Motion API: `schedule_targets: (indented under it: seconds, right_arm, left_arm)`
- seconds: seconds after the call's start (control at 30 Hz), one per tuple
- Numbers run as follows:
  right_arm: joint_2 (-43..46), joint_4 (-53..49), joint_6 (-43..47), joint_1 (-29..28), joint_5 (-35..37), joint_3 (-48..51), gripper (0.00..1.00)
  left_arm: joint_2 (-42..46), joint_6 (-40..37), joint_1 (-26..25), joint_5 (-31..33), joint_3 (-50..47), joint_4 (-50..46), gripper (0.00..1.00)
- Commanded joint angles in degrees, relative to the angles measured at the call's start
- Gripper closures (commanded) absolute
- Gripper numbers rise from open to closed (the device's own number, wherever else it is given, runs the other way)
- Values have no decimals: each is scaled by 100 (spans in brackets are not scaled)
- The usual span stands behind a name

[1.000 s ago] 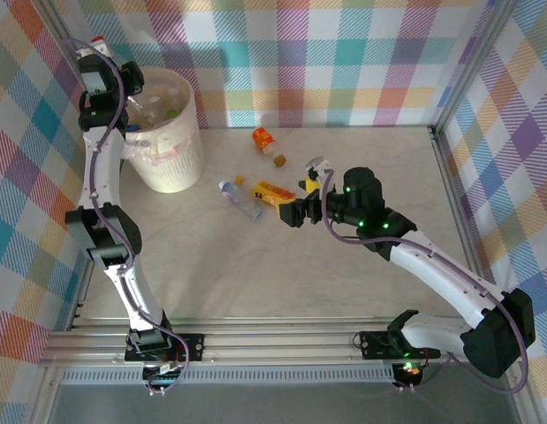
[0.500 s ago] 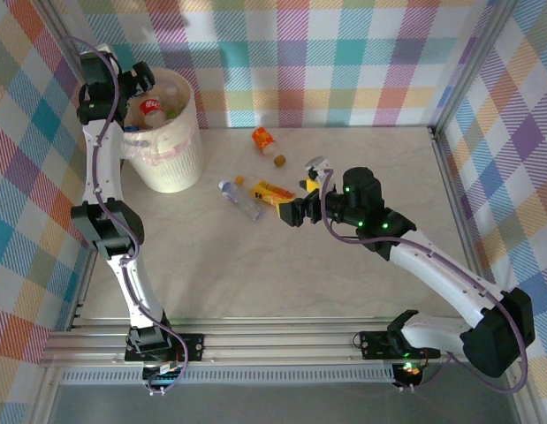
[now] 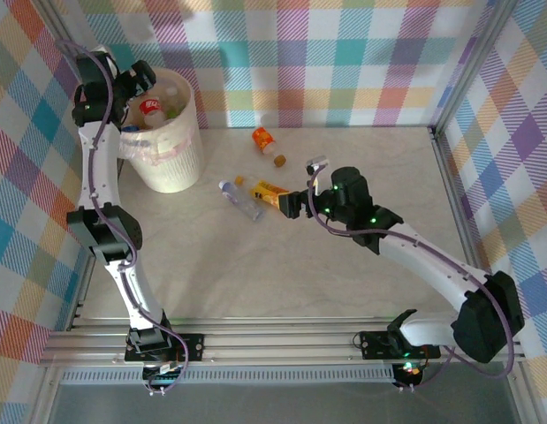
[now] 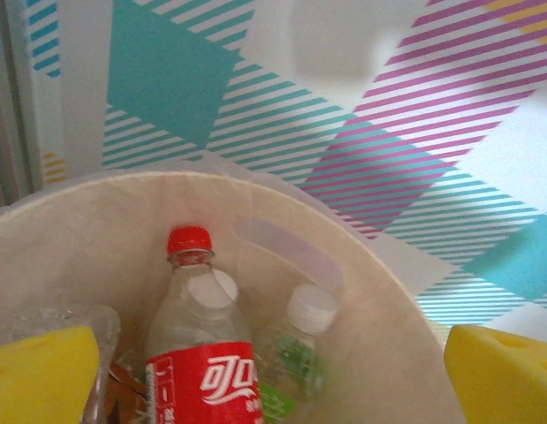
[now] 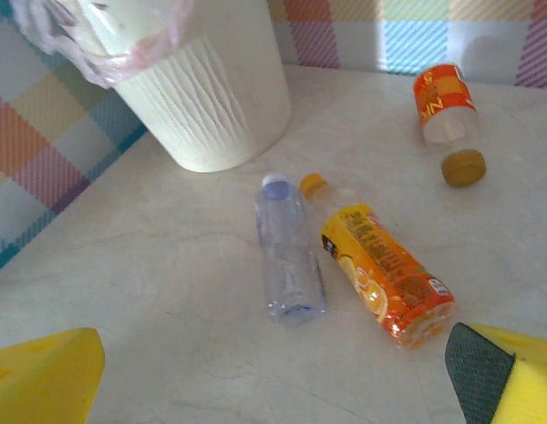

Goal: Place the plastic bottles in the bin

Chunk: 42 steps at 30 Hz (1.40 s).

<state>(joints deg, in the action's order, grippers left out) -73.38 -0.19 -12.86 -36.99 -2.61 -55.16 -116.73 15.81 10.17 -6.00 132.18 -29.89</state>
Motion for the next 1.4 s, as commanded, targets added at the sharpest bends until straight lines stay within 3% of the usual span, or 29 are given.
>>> schedule_targets:
  seconds: [0.0, 0.37, 0.53, 0.87, 1.17, 1.37]
  right_arm:
    - [-167, 0, 99, -10, 210, -22, 0]
    - [-1274, -439, 832, 207, -681, -417, 0]
    - [-2128, -1575, 2054, 536, -1237, -1247, 2]
    - [-3884, -2708, 4375, 709, -512, -2933, 3]
    - [-5048, -3120, 5412, 746, -611, -4117, 3]
    - [-5501, -3354, 5862, 737, -653, -4573, 5]
  left_arm:
    - [537, 386, -41, -485, -320, 252, 0]
    - [1597, 1193, -150, -1490, -1814, 862, 0]
    - [2110, 1265, -169, -2094, -2406, 706, 0]
    - [2836, 1886, -210, -2966, -3348, 643, 0]
    - [4248, 1822, -803, -2039, -5195, 952, 0]
    - [4661, 1920, -913, -2064, -5699, 642, 0]
